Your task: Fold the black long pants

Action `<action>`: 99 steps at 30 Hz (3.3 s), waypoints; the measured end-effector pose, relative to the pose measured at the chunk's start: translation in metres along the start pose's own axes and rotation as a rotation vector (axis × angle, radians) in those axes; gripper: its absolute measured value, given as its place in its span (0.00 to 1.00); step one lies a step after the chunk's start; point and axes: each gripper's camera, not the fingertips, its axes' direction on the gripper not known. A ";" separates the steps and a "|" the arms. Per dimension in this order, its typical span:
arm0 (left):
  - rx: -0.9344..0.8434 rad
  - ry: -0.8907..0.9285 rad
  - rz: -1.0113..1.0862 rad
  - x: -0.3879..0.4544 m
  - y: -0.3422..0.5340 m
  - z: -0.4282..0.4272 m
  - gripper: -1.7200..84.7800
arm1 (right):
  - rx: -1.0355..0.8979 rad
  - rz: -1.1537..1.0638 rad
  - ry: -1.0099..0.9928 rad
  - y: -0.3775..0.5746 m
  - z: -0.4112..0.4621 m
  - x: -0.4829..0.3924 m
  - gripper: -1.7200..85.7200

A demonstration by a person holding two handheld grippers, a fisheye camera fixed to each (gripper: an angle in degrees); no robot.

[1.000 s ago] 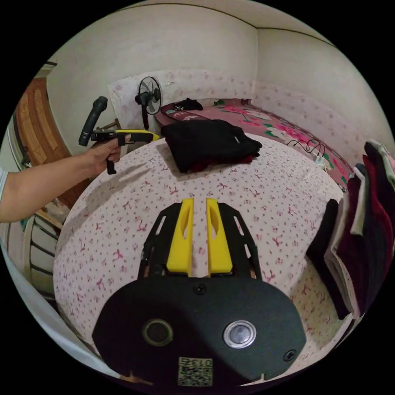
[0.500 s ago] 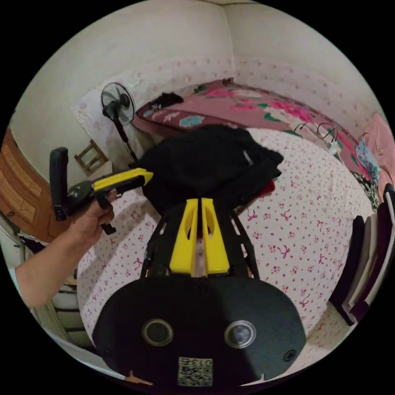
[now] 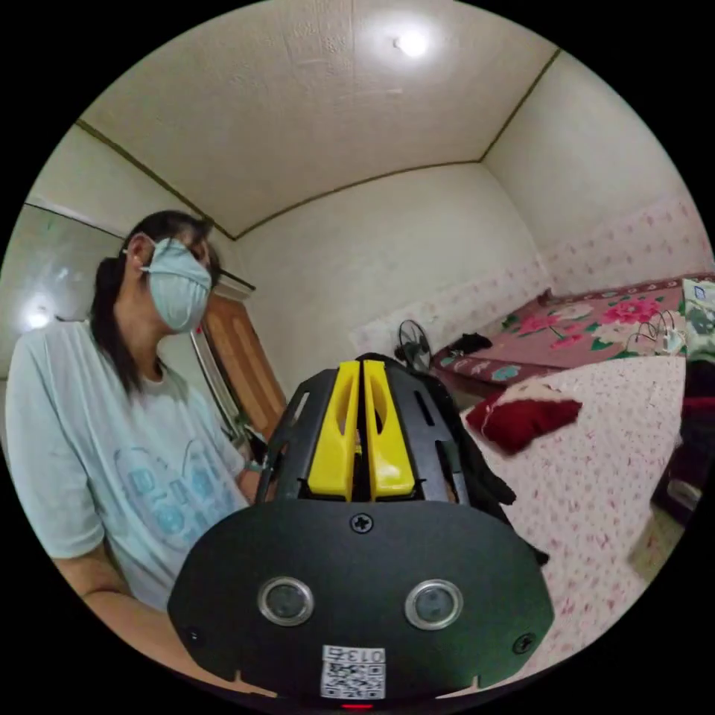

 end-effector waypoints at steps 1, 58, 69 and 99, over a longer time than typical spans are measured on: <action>-0.065 -0.051 -0.048 0.000 0.009 0.006 0.02 | -0.193 0.063 0.139 0.024 0.015 -0.010 0.02; -0.245 -0.360 -0.038 0.146 0.106 0.057 0.03 | -0.356 0.157 0.278 0.250 0.002 -0.114 0.03; 0.073 -0.310 -0.193 0.132 0.127 -0.055 0.05 | 0.152 0.213 0.444 0.293 -0.193 -0.175 0.03; 0.203 -0.439 -0.275 0.111 0.153 -0.094 0.08 | -0.135 0.156 0.706 0.358 -0.160 -0.192 0.02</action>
